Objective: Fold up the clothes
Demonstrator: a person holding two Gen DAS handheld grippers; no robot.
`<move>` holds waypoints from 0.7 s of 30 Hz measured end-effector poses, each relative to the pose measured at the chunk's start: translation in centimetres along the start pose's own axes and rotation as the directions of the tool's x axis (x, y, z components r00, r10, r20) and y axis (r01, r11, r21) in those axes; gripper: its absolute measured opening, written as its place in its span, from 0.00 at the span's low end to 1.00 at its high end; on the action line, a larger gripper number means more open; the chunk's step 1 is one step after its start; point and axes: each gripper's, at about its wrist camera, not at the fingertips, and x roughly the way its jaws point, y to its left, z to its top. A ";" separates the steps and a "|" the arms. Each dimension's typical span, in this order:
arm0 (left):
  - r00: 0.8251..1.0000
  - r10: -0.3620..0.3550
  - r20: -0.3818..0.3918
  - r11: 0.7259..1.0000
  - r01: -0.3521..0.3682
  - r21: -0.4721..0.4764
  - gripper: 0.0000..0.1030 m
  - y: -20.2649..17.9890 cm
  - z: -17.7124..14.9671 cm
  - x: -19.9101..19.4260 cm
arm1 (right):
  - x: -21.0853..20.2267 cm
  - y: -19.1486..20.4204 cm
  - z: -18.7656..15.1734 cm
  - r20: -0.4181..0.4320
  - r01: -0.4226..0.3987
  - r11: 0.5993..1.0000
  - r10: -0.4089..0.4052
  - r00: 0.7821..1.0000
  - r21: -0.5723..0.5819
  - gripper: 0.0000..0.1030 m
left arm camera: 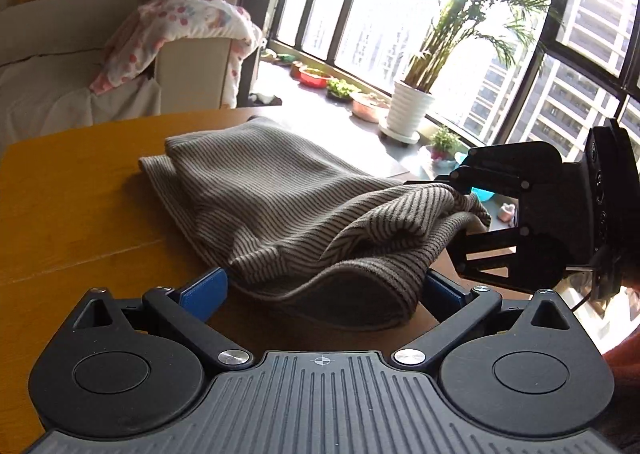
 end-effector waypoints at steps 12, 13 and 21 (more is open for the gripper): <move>0.967 -0.252 0.038 0.957 0.255 -0.136 0.65 3.8 6.3 8.5 | -9.6 -0.6 2.6 -0.117 -0.270 0.925 0.247 0.962 -0.269 0.26; 0.964 -0.264 0.007 0.951 0.262 -0.165 0.59 4.4 6.3 9.9 | -9.7 -1.4 3.3 -0.111 -0.279 0.917 0.257 0.960 -0.287 0.26; 0.901 -0.420 -0.106 0.833 0.338 -0.438 0.43 10.2 4.2 16.4 | -0.6 -7.8 4.8 -0.121 -0.407 0.871 0.389 0.913 -0.275 0.33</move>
